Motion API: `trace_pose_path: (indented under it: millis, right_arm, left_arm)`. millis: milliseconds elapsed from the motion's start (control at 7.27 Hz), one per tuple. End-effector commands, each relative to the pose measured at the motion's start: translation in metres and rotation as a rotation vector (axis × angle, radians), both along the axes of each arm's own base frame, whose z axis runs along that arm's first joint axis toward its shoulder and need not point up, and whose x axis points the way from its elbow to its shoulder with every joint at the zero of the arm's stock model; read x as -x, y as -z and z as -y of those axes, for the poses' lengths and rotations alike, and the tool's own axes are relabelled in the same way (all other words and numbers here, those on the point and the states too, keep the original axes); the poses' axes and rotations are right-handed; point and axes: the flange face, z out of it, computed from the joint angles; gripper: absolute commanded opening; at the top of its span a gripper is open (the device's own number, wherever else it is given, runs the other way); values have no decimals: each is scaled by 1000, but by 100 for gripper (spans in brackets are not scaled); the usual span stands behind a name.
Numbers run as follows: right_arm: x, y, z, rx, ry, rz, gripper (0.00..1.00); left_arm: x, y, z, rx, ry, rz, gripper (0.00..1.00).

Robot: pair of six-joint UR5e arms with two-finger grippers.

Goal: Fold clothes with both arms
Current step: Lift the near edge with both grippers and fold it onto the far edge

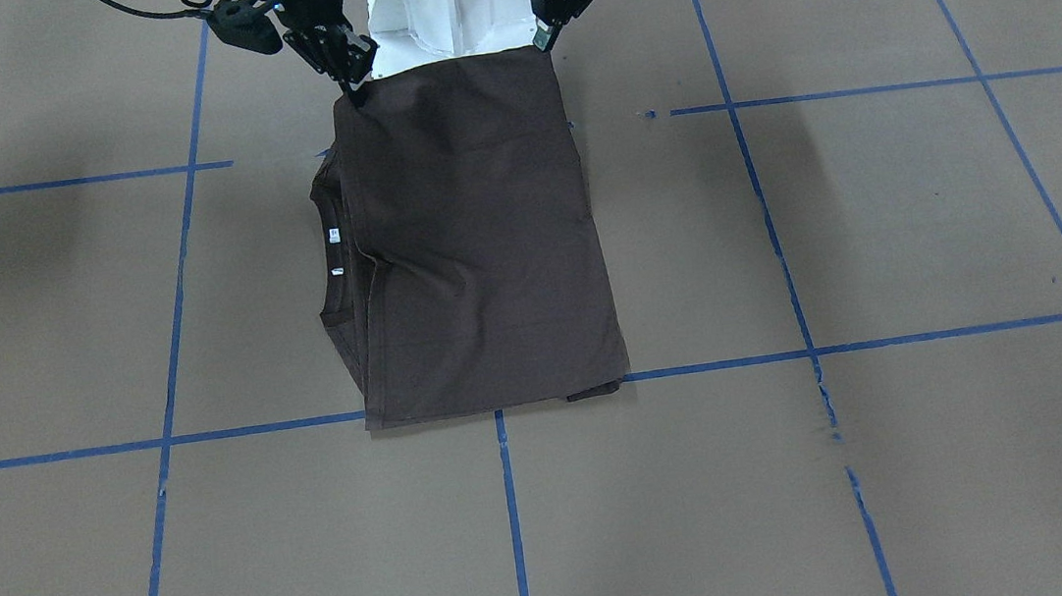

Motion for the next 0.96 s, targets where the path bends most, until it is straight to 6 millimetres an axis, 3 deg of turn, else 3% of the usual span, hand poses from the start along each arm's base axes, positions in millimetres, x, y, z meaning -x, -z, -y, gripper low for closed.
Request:
trace_pose_path:
  millis: [0,138,275,413,550,825]
  right_arm:
    - [18,3,77,-22,-88,-48,0]
    - [17,3,108,-21,-104,-55,0]
    - [19,3,146,7,-119,-34,0]
    - [24,0,172,8,-131,-32,0]
    - [31,-7,190,17,-144,-56,0]
    - [59,-10,224,-5,-156,-40,0]
  left_arm:
    - [-12,-13,54,-69,68,74,0]
    - [-14,-8,75,-98,92,86,0]
    - [-15,3,106,-128,134,93,0]
    - [-20,0,144,-173,163,144,0]
    - [-26,-18,177,-198,184,208,0]
    - [-41,-35,205,-240,183,258,0]
